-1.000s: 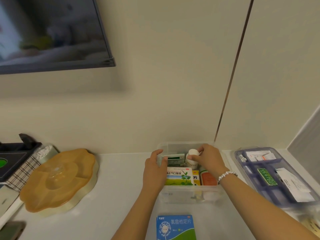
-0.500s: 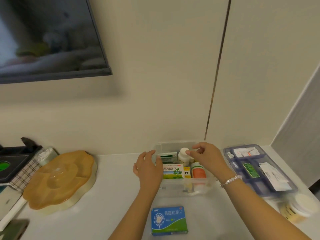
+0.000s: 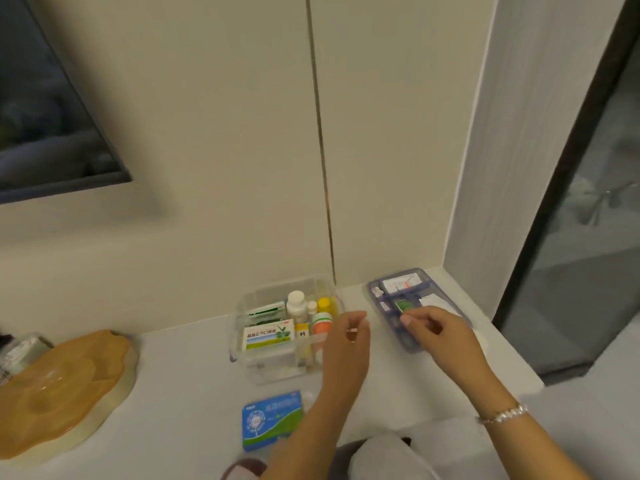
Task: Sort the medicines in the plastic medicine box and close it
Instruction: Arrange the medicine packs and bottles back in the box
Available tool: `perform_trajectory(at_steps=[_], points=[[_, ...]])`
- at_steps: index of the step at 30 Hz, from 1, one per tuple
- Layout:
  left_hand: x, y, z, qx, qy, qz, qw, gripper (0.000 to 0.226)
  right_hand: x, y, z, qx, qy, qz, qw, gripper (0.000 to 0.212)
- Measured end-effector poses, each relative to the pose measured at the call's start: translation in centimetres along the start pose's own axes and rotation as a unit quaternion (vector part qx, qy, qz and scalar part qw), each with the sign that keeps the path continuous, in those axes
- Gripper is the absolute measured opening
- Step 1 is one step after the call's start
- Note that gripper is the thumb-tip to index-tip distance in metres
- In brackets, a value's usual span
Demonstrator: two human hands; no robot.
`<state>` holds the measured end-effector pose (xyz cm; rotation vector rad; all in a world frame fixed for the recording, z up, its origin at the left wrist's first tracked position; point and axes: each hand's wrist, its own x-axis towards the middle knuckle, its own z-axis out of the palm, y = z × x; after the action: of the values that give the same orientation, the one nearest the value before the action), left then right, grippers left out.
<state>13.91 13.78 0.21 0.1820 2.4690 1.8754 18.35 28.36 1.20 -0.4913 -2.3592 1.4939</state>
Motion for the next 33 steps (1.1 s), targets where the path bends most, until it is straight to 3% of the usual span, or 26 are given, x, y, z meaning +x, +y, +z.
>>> perform_trajectory(at_steps=[6, 9, 15, 22, 29, 33], points=[[-1.5, -0.5, 7.5, 0.018, -0.122, -0.024, 0.992, 0.017, -0.6, 6.2, -4.9, -0.082, 0.11, 0.047, 0.989, 0.026], [-1.9, -0.8, 10.4, 0.016, -0.17, -0.053, 0.984, 0.012, -0.3, 8.8, -6.2, -0.092, 0.11, 0.075, 0.987, 0.03], [-2.1, -1.2, 14.3, 0.003, -0.217, -0.094, 0.972, 0.032, 0.5, 12.0, -6.7, -0.081, 0.075, 0.16, 0.981, 0.042], [-1.0, -1.5, 15.7, -0.065, -0.235, -0.146, 0.959, 0.028, 0.4, 12.9, -6.4, 0.063, 0.062, 0.177, 0.98, 0.03], [-1.5, -1.2, 13.4, -0.079, -0.219, -0.09, 0.968, 0.034, -0.5, 11.2, -5.8, 0.131, 0.108, 0.141, 0.975, 0.028], [-1.3, -0.2, 10.1, -0.135, -0.172, -0.071, 0.973, 0.02, -0.5, 8.0, -5.0, 0.153, 0.079, 0.121, 0.978, 0.028]])
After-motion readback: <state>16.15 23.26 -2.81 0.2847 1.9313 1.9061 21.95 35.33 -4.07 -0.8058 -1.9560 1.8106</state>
